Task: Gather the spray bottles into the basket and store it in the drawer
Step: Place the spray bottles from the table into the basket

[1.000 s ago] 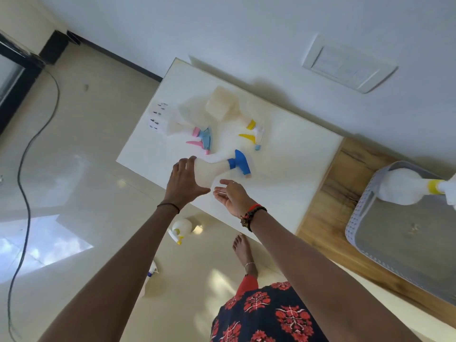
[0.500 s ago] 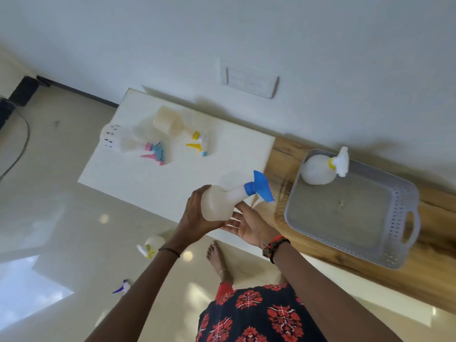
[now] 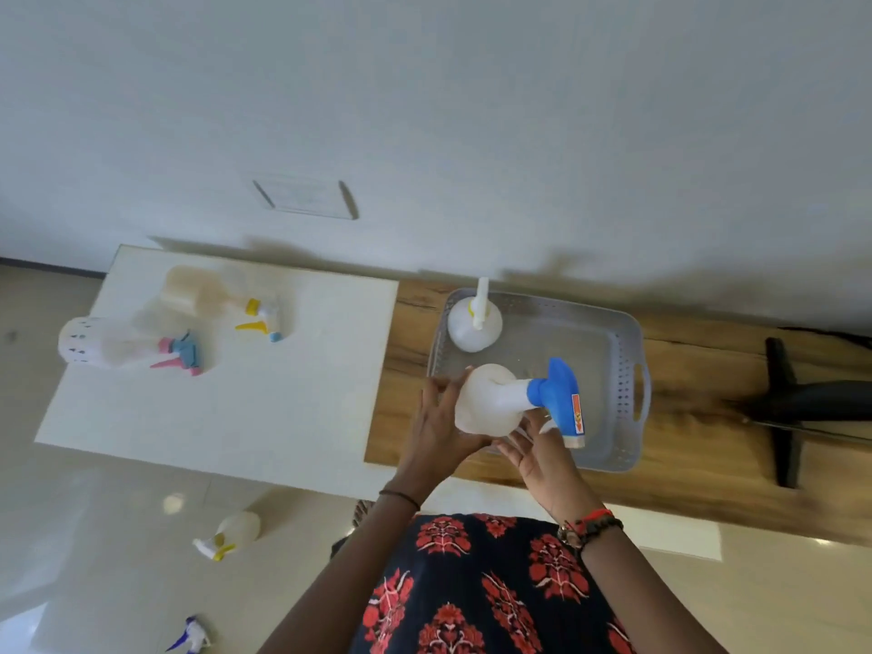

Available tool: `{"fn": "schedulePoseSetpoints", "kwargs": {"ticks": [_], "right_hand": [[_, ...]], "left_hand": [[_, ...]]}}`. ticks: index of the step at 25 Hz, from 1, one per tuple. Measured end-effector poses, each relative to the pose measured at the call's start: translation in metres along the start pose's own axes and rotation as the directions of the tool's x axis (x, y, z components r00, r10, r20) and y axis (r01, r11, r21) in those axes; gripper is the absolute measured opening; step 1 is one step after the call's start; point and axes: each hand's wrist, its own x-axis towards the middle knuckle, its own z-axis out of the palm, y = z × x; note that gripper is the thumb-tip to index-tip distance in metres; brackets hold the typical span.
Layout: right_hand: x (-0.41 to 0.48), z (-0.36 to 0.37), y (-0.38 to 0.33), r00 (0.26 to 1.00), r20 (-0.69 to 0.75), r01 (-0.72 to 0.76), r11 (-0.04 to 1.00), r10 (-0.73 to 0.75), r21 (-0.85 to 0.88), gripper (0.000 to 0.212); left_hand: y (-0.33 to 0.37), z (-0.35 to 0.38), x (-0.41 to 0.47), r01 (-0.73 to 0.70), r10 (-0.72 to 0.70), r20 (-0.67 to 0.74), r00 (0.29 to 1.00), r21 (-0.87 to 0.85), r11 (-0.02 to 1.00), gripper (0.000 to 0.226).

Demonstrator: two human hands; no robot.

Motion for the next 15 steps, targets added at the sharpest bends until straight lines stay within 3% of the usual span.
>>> {"fn": "schedulePoseSetpoints", "kwargs": {"ticks": [3,8,15], "right_hand": [[0.009,-0.029,-0.012,0.993,-0.071,0.099,0.995,-0.099,0.007,0.022],[0.044,-0.036,-0.037,0.973,-0.198,0.105,0.991,-0.120,-0.086,0.050],[0.088,-0.042,-0.044,0.993,-0.117,-0.011,0.999,0.005,-0.049,0.051]], "left_hand": [[0.019,0.037,0.022,0.013,-0.009,0.099,0.995,-0.032,0.999,0.094],[0.025,0.081,0.058,0.145,-0.127,0.116,0.985,-0.160,0.976,0.083],[0.008,0.098,0.093,0.201,-0.180,0.137,0.974,-0.154,0.968,0.086]]}}
